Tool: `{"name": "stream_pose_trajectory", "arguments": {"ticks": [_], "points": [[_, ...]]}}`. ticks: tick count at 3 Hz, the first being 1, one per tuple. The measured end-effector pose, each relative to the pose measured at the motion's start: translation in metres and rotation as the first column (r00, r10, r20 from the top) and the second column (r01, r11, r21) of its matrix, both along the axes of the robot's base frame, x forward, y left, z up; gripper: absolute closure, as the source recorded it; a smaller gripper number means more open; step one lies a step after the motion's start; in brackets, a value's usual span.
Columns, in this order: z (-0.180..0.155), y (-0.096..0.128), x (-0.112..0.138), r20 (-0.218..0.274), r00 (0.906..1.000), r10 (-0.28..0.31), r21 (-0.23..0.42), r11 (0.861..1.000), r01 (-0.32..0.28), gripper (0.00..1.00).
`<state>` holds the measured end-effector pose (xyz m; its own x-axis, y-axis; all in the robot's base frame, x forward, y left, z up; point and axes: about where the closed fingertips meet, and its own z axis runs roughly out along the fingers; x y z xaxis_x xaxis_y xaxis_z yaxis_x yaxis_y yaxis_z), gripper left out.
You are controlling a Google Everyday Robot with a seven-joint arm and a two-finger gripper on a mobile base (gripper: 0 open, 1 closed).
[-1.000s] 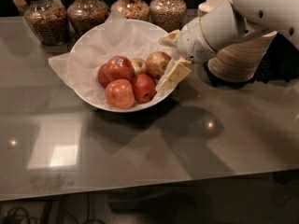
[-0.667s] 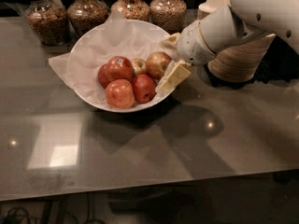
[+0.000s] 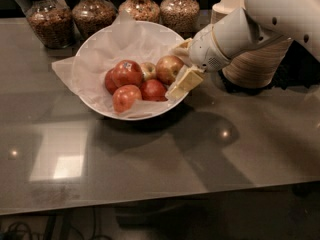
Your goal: Pick apple from white bowl
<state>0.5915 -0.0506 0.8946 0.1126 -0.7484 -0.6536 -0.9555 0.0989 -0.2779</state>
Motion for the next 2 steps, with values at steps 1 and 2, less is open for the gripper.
{"name": "stream_pose_trajectory", "arguments": {"ticks": [1, 2], "points": [[-0.0009, 0.0002, 0.0032, -0.005, 1.0, -0.005, -0.002, 1.0, 0.005, 0.28], [-0.002, 0.0007, 0.0042, -0.007, 1.0, -0.005, -0.003, 1.0, 0.005, 0.28]]}}
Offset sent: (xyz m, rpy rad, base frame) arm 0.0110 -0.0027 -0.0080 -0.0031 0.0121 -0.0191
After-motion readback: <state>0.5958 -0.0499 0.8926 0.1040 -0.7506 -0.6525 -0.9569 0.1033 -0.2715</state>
